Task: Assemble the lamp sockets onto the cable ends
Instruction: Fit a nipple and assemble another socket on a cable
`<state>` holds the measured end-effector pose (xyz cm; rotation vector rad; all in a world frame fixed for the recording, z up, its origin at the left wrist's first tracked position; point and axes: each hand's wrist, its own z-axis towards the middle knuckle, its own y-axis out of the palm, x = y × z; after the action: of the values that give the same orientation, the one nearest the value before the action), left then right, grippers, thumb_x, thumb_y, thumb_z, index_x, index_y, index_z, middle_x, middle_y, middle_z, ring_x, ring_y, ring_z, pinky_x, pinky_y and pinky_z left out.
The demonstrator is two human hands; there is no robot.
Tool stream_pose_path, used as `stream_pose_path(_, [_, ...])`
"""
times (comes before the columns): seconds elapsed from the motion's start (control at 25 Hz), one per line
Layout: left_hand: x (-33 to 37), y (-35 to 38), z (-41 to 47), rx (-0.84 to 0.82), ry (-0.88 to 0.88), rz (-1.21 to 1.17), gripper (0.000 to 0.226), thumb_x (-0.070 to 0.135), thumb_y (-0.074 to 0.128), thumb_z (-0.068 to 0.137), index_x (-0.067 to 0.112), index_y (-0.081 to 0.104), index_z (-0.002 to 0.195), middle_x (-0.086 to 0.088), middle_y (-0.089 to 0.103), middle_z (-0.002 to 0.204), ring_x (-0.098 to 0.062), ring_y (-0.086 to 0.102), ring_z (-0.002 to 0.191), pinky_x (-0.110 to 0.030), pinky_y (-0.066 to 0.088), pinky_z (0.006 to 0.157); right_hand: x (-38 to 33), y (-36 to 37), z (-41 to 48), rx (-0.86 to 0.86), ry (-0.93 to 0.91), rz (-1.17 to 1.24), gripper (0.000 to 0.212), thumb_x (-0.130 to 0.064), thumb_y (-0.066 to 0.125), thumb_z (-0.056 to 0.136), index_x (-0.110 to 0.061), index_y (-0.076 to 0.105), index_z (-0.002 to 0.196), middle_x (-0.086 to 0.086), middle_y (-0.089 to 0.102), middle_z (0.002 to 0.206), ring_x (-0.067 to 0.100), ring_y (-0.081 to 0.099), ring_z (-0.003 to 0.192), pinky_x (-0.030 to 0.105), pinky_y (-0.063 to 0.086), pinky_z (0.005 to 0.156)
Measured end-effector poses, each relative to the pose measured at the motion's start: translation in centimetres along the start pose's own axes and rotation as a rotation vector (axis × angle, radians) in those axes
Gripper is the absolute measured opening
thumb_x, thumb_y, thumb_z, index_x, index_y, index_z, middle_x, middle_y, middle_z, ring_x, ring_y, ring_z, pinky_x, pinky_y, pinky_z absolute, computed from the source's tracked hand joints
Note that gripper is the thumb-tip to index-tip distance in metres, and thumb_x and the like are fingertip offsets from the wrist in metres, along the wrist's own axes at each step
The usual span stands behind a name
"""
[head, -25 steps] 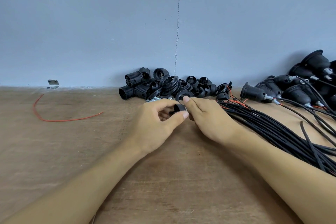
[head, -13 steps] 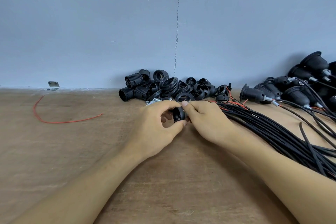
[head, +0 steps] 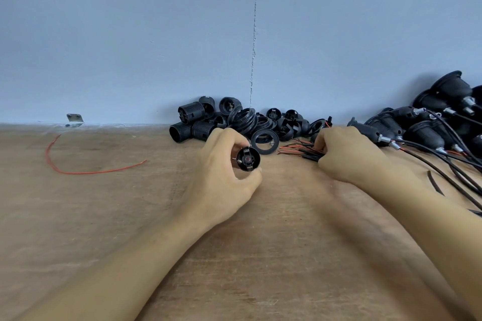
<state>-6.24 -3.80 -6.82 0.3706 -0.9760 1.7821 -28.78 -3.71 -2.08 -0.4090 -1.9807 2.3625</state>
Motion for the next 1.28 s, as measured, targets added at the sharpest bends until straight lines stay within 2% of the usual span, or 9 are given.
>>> stream_pose_path(0.32, [-0.2, 0.1, -0.1, -0.101, 0.002, 0.022, 0.032, 0.033, 0.078, 0.081, 0.043, 0.055, 0.102, 0.026, 0.065, 0.098, 0.000, 0.062, 0.090, -0.009, 0.043, 0.073, 0.3, 2.0, -0.2, 0.188, -0.096, -0.213, 0.022, -0.011, 0.055, 0.090, -0.014, 0.062, 0.111, 0.007, 0.060, 0.112, 0.031, 0.057, 0.105, 0.033, 0.033, 0.071])
stream_pose_path(0.48, [-0.1, 0.1, -0.2, -0.125, -0.010, 0.013, 0.035, 0.037, 0.074, 0.081, 0.048, 0.054, 0.107, 0.033, 0.063, 0.104, -0.005, 0.063, 0.082, -0.008, 0.044, 0.072, 0.2, 2.3, -0.1, 0.297, -0.094, -0.110, 0.019, -0.007, 0.054, 0.091, -0.010, 0.059, 0.110, 0.009, 0.056, 0.111, 0.033, 0.054, 0.102, 0.034, 0.033, 0.066])
stream_pose_path(0.68, [0.1, 0.1, 0.2, -0.135, -0.078, -0.055, 0.031, 0.030, 0.064, 0.080, 0.044, 0.056, 0.107, 0.018, 0.067, 0.095, -0.006, 0.064, 0.083, -0.018, 0.050, 0.072, -1.7, 1.1, -1.3, 0.526, -0.291, 0.180, 0.020, -0.019, 0.044, 0.103, -0.015, 0.054, 0.119, 0.007, 0.050, 0.114, 0.036, 0.058, 0.083, 0.039, 0.044, 0.058])
stream_pose_path(0.8, [0.5, 0.0, 0.4, -0.158, -0.207, -0.223, 0.027, 0.025, 0.059, 0.075, 0.042, 0.059, 0.096, 0.014, 0.063, 0.080, -0.007, 0.057, 0.068, -0.023, 0.047, 0.065, -3.4, 1.2, -2.7, 0.462, -0.527, 0.214, 0.024, -0.025, 0.044, 0.103, -0.021, 0.057, 0.123, 0.001, 0.052, 0.114, 0.031, 0.061, 0.084, 0.043, 0.051, 0.060])
stream_pose_path(0.88, [1.0, 0.2, 0.6, -0.187, -0.268, -0.298, 0.006, 0.044, 0.061, 0.082, 0.040, 0.062, 0.087, 0.020, 0.060, 0.071, -0.001, 0.054, 0.066, -0.027, 0.042, 0.068, -3.9, 1.5, -3.4, 0.376, -0.619, 0.276, 0.025, -0.026, 0.045, 0.103, -0.020, 0.058, 0.123, -0.002, 0.053, 0.114, 0.026, 0.061, 0.088, 0.046, 0.053, 0.065])
stream_pose_path(0.96, [1.3, 0.4, 0.6, -0.168, -0.353, -0.353, 0.031, 0.064, 0.055, 0.088, 0.038, 0.063, 0.073, 0.019, 0.056, 0.064, -0.003, 0.053, 0.063, -0.029, 0.040, 0.067, -4.0, 2.0, -3.5, 0.319, -0.676, 0.355, 0.023, -0.024, 0.048, 0.103, -0.020, 0.059, 0.123, -0.004, 0.053, 0.112, 0.022, 0.060, 0.092, 0.048, 0.052, 0.072])
stream_pose_path(1.08, [1.1, 0.8, 0.8, -0.067, -0.418, -0.406, 0.045, 0.048, 0.052, 0.103, 0.030, 0.059, 0.062, 0.003, 0.050, 0.062, -0.010, 0.048, 0.057, -0.026, 0.036, 0.056, -4.1, 2.7, -3.4, 0.262, -0.706, 0.396, 0.023, -0.026, 0.052, 0.102, -0.025, 0.058, 0.124, -0.009, 0.053, 0.108, 0.013, 0.057, 0.092, 0.043, 0.051, 0.078])
stream_pose_path(1.2, [0.7, 0.5, 1.3, 0.119, -0.456, -0.406, 0.045, 0.039, 0.048, 0.106, 0.021, 0.054, 0.066, 0.004, 0.052, 0.054, -0.011, 0.047, 0.052, -0.028, 0.035, 0.053, -3.4, 3.1, -2.4, 0.206, -0.635, 0.369, 0.021, -0.034, 0.054, 0.100, -0.029, 0.058, 0.120, -0.015, 0.060, 0.106, 0.009, 0.058, 0.095, 0.037, 0.050, 0.083])
stream_pose_path(1.28, [0.0, 0.0, 1.8, 0.273, -0.559, -0.487, 0.042, 0.039, 0.046, 0.107, 0.018, 0.054, 0.072, 0.006, 0.052, 0.051, -0.010, 0.046, 0.048, -0.028, 0.035, 0.050, -2.2, 3.0, -1.7, 0.143, -0.552, 0.372, 0.016, -0.038, 0.052, 0.100, -0.031, 0.064, 0.110, -0.021, 0.061, 0.089, 0.001, 0.058, 0.084, 0.031, 0.046, 0.077])
